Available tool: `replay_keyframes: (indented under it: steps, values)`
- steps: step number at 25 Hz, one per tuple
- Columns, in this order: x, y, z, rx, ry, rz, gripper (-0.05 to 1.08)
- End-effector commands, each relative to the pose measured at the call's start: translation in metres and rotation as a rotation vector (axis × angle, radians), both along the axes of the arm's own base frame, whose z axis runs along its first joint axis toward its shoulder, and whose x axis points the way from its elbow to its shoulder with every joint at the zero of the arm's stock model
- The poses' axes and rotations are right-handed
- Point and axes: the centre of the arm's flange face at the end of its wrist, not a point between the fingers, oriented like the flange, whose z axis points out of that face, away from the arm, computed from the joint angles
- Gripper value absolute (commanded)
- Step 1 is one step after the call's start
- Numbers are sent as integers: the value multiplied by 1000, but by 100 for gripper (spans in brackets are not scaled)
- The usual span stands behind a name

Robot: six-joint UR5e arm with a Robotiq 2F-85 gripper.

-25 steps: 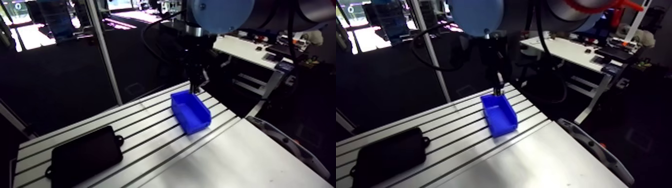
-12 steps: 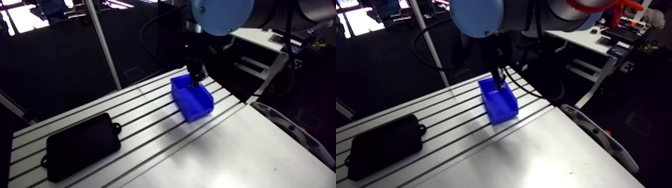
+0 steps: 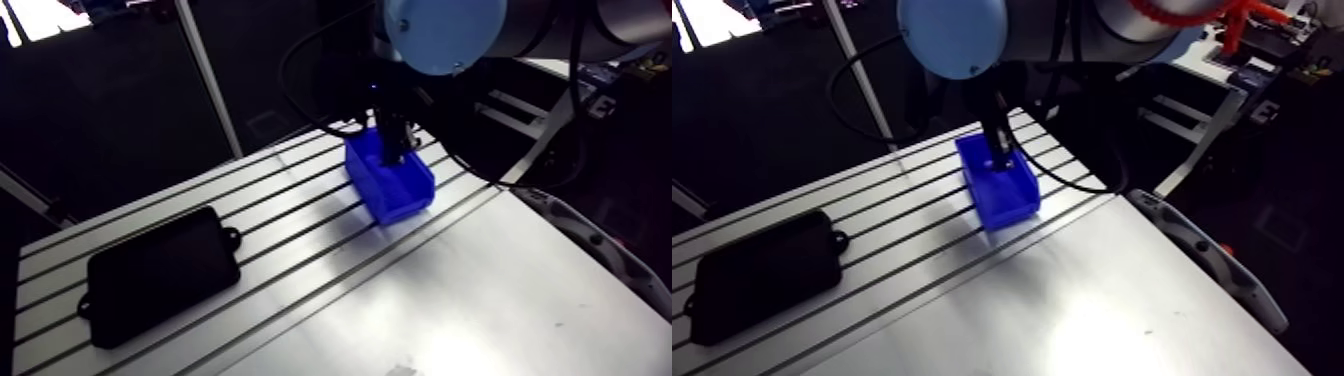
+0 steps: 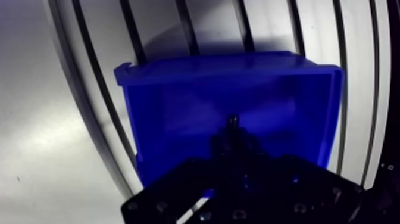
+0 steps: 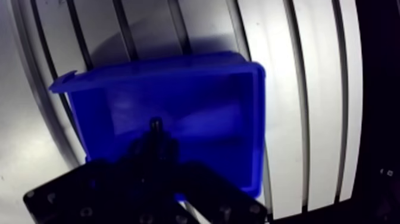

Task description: Pick up the M10 bolt from the tray and put it into the blue bin.

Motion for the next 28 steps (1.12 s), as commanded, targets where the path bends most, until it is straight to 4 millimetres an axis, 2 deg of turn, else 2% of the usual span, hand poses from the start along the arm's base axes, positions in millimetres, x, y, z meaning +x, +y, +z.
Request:
replay_keyframes:
  steps: [1, 21, 28]
  values:
    - [-1, 0, -13, 2, -19, -10, 101]
    - [-2, -5, -30, 5, -44, 0, 98]
    - [-5, -9, -30, 5, -40, 7, 89]
